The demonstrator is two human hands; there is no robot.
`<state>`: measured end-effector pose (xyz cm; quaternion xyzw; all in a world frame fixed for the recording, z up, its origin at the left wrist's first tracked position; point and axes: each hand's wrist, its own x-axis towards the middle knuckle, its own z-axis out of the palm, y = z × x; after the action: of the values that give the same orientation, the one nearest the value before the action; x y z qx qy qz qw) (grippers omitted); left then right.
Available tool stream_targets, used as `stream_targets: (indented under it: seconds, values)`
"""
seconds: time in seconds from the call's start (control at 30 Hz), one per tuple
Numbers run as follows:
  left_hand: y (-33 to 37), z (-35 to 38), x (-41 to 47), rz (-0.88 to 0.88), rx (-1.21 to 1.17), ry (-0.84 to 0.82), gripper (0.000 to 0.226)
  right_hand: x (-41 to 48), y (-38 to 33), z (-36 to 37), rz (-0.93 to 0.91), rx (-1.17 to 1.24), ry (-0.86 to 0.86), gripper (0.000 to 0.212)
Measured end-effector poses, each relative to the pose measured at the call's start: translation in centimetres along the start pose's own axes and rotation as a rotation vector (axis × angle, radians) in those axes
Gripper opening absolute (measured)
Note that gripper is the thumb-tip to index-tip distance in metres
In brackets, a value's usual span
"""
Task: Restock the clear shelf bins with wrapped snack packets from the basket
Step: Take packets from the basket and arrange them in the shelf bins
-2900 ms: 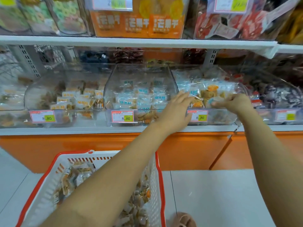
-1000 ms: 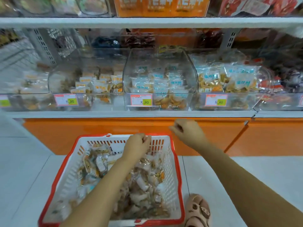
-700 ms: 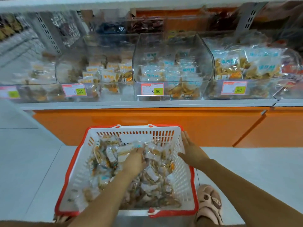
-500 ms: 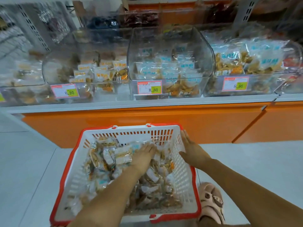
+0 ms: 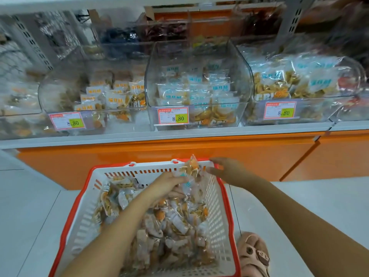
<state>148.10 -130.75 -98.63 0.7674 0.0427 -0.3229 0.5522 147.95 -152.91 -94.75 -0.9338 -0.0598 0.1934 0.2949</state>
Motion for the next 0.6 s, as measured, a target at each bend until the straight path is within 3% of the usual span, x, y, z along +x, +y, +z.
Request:
stream_targets:
  seconds: [0.07,0.13,0.23,0.33,0.43,0.5,0.6]
  values:
    - [2.6,-0.1,-2.0,0.024,-0.248,-0.118,0.027,-0.6,-2.1,-2.5,-0.052,0.347,-0.096,0.041]
    - [5.0,0.0,-3.7,0.085,-0.304,-0.185,0.033,-1.4,-3.7,-5.0,-0.088,0.547,-0.164,0.033]
    - [7.4,0.5,-4.8,0.182,-0.213,-0.149,0.046,-2.3,-4.7,-8.6,-0.122,0.516,-0.148,0.024]
    - [9.6,1.5,-5.2,0.312,-0.051,0.113,0.047,-3.2,-4.5,-11.9,-0.096,0.553,-0.248,0.007]
    - [12.4,3.5,-5.5,0.468,-0.023,0.268,0.039,-4.5,-4.4,-14.7,-0.085,0.355,-0.308,0.032]
    - [14.4,5.0,-5.5,0.606,0.077,0.347,0.04,-5.3,-4.6,-16.2,-0.112,0.231,-0.236,0.035]
    - [18.6,7.2,-5.2,0.777,0.167,0.439,0.044,-6.9,-4.8,-19.0,-0.16,0.185,-0.124,0.019]
